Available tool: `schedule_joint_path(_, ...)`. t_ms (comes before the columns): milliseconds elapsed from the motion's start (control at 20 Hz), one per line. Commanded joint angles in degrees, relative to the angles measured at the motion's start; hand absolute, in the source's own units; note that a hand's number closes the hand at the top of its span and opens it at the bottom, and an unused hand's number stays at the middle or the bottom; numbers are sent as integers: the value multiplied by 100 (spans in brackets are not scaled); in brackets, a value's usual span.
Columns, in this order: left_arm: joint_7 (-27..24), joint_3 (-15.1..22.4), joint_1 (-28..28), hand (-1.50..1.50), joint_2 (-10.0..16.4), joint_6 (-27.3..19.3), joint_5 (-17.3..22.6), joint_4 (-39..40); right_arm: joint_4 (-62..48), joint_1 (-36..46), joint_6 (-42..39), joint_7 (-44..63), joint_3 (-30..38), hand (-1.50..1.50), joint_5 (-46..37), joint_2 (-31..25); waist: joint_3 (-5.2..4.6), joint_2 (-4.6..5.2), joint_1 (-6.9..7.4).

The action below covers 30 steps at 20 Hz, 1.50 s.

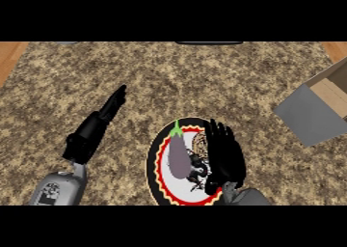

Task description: Pick the cupcake from the plate and place it in the cardboard box

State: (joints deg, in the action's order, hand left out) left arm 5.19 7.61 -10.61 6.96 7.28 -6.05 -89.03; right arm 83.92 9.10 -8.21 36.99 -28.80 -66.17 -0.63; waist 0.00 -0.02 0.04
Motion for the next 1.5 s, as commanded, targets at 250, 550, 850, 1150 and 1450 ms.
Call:
schedule_joint_path(250, 370, -339, -443, 0, 35, 311, 112, 42, -802, 473, 159, -95, 338, -150, -154, 59, 1, 3, 5)
schedule_joint_path(550, 68, -175, -142, 0, -154, 94, -225, 100, -1269, 280, 518, -447, 324, 150, -181, 20, 1, 5, 8)
schedule_joint_path(850, -432, -403, -193, 0, -88, 234, -133, 483, -1382, 406, 725, -701, 320, 150, -519, -142, 0, 8, -3)
schedule_joint_path(1150, 48, -286, -179, 0, -175, 198, -142, 106, -387, 24, 856, -2481, 287, 150, -51, -1485, 4, -4, -90)
schedule_joint_path(1450, 79, -382, 26, 0, -71, 182, -114, -66, 326, -640, 1295, -5107, 254, 150, 740, -3258, 34, -88, -288)
